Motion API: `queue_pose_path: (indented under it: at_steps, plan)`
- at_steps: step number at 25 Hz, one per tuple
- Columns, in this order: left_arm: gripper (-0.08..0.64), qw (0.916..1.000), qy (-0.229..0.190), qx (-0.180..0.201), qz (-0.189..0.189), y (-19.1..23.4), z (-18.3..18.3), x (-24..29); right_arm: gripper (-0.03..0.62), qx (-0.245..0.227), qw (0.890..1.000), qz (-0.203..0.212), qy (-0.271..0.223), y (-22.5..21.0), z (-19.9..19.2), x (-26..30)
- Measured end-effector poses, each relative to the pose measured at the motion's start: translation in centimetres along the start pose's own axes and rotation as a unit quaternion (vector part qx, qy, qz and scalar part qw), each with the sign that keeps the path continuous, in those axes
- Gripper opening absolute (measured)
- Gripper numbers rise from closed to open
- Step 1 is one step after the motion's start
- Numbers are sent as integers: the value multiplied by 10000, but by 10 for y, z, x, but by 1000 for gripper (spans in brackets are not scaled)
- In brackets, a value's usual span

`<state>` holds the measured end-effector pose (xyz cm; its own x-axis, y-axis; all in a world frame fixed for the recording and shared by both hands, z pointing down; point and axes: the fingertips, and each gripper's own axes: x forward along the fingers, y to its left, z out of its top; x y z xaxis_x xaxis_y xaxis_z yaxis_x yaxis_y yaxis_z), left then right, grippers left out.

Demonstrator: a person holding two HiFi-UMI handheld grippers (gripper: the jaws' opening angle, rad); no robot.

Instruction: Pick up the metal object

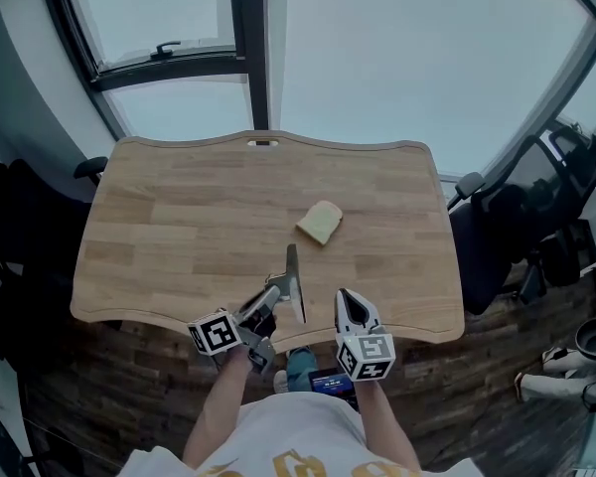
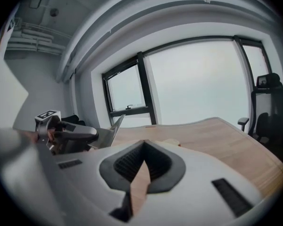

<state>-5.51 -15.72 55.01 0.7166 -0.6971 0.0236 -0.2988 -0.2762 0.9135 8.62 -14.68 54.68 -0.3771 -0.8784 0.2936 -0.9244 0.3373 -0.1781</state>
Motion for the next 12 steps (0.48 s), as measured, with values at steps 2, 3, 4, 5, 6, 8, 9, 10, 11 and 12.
queue_pose_path:
  at_steps: [2,3,4,5,6,8,9,10,11,12]
  plan:
    - [32,9999,-72,26,-84,-9,2,-3,11,-97,9999,23,-114,5,8,-3]
    - [32,9999,-89,56,-109,-13,3,-4,11,-116,9997,49,-185,7,13,-6]
    - [32,9998,-99,82,-132,-16,3,-6,11,-94,9995,105,-283,10,18,-8]
    - [32,9998,-109,102,-156,-19,4,-7,11,-42,9990,177,-397,12,24,-12]
    - [32,9997,-120,116,-179,-21,4,-8,11,8,9985,231,-499,13,29,-15]
    - [32,9996,-145,126,-209,-25,4,-13,11,35,9980,212,-592,13,34,-20]
    - [32,9996,-160,130,-215,-26,3,-15,11,20,9981,171,-588,13,34,-22]
    - [32,9995,-175,139,-218,-27,3,-18,11,1,9983,132,-570,12,33,-24]
    - [32,9995,-188,155,-224,-28,3,-21,11,-13,9984,101,-556,12,32,-25]
    - [32,9994,-201,174,-236,-30,3,-23,11,-22,9984,78,-553,12,31,-26]
